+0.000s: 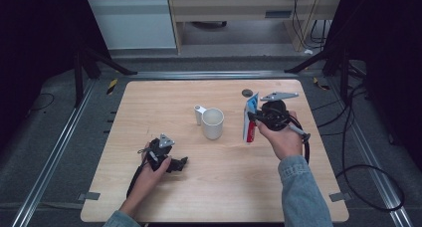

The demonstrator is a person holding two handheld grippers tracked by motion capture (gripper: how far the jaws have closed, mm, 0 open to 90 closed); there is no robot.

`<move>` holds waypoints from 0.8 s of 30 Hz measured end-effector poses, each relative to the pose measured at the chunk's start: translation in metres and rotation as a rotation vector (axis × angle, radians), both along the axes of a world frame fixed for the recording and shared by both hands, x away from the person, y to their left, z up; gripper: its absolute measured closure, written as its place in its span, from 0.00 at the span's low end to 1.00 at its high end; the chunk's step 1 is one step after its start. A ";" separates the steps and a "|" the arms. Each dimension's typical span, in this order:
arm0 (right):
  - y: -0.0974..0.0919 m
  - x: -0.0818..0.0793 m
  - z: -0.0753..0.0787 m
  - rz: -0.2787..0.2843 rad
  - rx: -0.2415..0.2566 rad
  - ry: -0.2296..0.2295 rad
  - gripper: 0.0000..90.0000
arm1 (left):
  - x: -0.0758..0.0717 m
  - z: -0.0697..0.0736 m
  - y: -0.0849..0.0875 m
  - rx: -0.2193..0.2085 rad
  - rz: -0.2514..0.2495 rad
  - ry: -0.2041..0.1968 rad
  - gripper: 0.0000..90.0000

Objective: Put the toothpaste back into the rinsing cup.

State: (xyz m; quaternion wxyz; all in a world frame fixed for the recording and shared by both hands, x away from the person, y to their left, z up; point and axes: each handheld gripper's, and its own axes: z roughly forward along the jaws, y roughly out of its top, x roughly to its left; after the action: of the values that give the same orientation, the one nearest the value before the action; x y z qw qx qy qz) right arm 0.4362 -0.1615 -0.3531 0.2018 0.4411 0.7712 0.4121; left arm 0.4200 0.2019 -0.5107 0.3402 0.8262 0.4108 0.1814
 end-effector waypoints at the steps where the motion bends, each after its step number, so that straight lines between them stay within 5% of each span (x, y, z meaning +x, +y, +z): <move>1: 0.000 0.000 0.000 -0.001 0.008 -0.005 0.84 | 0.000 0.000 0.000 0.000 0.000 0.000 0.00; 24: 0.010 -0.005 -0.006 -0.016 0.072 -0.114 0.84 | 0.000 0.000 -0.001 0.002 0.001 0.000 0.00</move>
State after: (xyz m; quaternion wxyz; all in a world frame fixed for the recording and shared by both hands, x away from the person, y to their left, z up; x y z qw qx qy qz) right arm 0.4308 -0.1519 -0.3593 0.2328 0.4300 0.7396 0.4625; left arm 0.4202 0.2012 -0.5106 0.3395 0.8264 0.4109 0.1818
